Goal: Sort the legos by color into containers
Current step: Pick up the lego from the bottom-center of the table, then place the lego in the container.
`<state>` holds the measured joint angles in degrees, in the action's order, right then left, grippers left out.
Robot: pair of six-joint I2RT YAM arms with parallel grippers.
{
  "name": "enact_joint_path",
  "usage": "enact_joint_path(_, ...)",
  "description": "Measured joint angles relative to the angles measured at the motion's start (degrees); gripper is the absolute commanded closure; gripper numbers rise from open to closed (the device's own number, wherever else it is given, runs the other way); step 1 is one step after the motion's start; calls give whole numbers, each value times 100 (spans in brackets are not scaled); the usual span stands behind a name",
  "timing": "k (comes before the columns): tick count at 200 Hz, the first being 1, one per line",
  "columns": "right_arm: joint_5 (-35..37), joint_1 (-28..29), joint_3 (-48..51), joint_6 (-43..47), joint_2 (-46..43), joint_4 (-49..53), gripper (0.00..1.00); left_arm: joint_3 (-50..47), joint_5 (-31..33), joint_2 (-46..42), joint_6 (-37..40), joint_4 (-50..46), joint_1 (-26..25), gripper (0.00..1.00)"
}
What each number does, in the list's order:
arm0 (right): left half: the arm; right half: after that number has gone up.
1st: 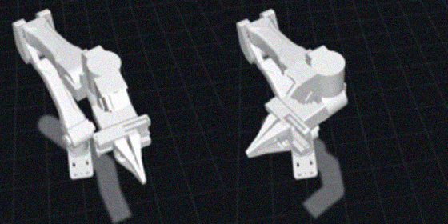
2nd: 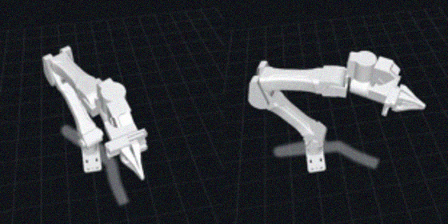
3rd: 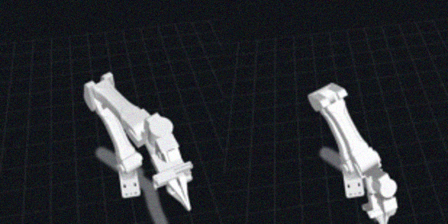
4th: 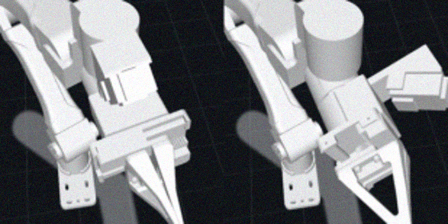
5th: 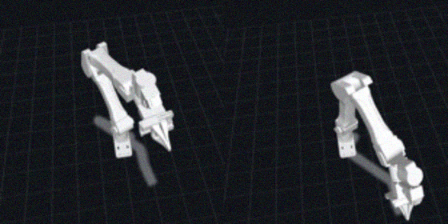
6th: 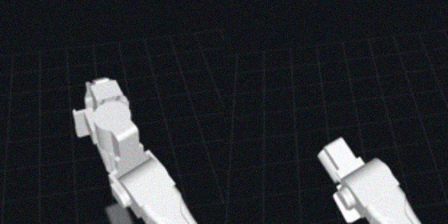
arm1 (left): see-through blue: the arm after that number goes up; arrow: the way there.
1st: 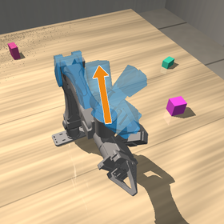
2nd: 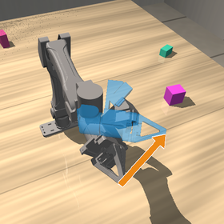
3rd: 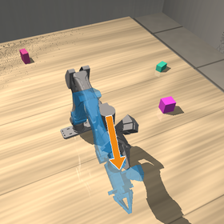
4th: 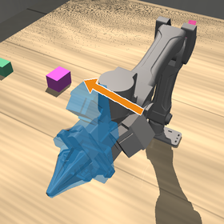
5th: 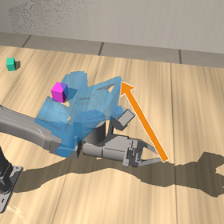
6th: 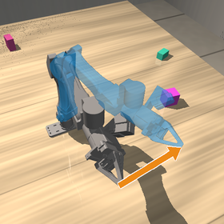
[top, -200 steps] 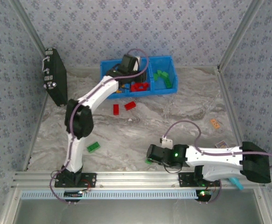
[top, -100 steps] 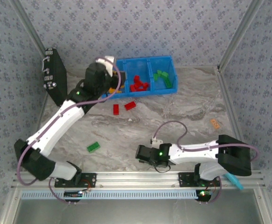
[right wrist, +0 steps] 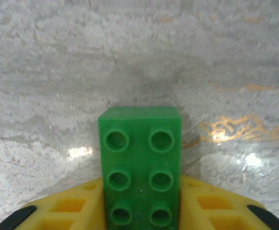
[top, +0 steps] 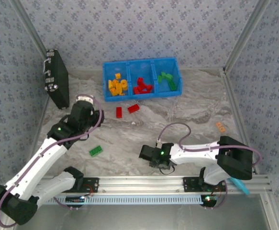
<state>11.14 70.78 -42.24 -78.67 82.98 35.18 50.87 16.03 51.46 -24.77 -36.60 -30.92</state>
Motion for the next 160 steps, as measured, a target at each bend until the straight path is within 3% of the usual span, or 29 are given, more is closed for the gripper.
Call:
enact_joint_path(38,0,-918,-15,697,-535,555,71,-872,-476,-586,-918,-527,52,42)
enact_joint_path(77,0,-2949,-737,2356,-1132,1099,72,-1097,-874,-1320,-1921,-813,57,33)
enact_joint_path(86,-2,-3414,-1082,2798,-1091,1132,72,-1185,-964,-1434,-2227,-866,59,28)
enact_joint_path(112,-28,-4570,-2380,4079,-546,1095,72,-1626,-1281,-1742,-3156,-920,59,14)
enact_joint_path(119,-42,-4789,-2796,4371,-291,1075,73,-1784,-1379,-1840,-3359,-942,59,1)
enact_joint_path(160,-232,-5427,-5073,5628,1552,597,73,-2267,-1585,-2437,-4113,-1290,59,0)
